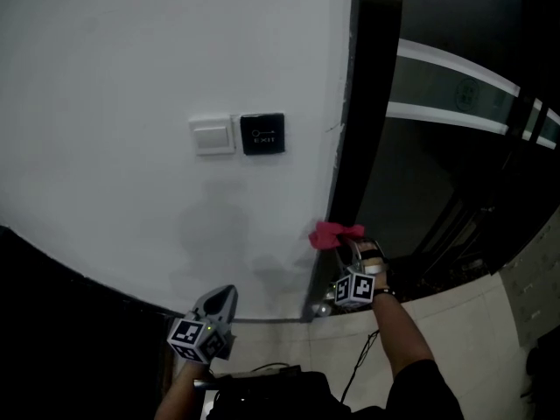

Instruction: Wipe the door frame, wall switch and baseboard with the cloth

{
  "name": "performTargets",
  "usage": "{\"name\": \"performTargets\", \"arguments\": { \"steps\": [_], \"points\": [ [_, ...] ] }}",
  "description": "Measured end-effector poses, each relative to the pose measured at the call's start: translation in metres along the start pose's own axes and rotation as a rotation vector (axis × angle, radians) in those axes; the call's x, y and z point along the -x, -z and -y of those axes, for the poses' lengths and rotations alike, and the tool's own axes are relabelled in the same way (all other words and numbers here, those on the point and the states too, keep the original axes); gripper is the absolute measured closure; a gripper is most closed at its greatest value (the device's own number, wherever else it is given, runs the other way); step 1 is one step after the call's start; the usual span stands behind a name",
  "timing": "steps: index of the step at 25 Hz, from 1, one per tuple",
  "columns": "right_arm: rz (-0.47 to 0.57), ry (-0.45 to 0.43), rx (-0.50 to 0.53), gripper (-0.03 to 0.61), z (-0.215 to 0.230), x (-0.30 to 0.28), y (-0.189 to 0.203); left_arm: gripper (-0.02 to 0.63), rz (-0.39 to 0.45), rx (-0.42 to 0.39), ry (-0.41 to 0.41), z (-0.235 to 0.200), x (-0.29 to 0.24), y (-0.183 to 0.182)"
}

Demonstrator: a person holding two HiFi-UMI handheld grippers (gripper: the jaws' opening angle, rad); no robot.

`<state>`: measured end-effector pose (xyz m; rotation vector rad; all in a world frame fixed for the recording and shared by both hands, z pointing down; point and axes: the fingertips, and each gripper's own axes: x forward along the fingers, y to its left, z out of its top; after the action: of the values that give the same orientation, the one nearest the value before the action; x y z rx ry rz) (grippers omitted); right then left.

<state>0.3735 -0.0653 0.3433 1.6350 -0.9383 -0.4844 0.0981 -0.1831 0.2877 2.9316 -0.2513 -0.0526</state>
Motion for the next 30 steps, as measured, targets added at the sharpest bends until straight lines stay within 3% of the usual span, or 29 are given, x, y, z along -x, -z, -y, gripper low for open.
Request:
{"name": "performTargets", "arguments": {
  "steps": [9, 14, 20, 22, 28, 30],
  "points": [
    [-0.048, -0.141, 0.009, 0.512, -0.058, -0.011, 0.017, 0.611, -0.016, -0.02, -0.058, -0.004, 0.019, 0.004],
    [-0.077, -0.204, -0.086, 0.512, -0.073, -0.013, 0.019, 0.611, -0.02, -0.037, -0.095, -0.004, 0.026, 0.007],
    [-0.009, -0.231, -0.203, 0.512, -0.054, 0.002, 0.012, 0.611, 0.009, -0.058, -0.164, 0.007, 0.037, -0.001],
    [0.025, -0.24, -0.297, 0.512, -0.049, 0.013, 0.009, 0.611, 0.03, -0.056, -0.188, 0.011, 0.044, -0.006],
    [0.132, -0.212, -0.789, 0.512, -0.021, 0.058, 0.008, 0.611, 0.065, -0.051, -0.214, 0.024, 0.059, -0.009],
    [0.17, -0.196, -0.883, 0.513, -0.013, 0.077, 0.01, 0.611, 0.07, -0.049, -0.203, 0.028, 0.064, -0.007]
  ]
}}
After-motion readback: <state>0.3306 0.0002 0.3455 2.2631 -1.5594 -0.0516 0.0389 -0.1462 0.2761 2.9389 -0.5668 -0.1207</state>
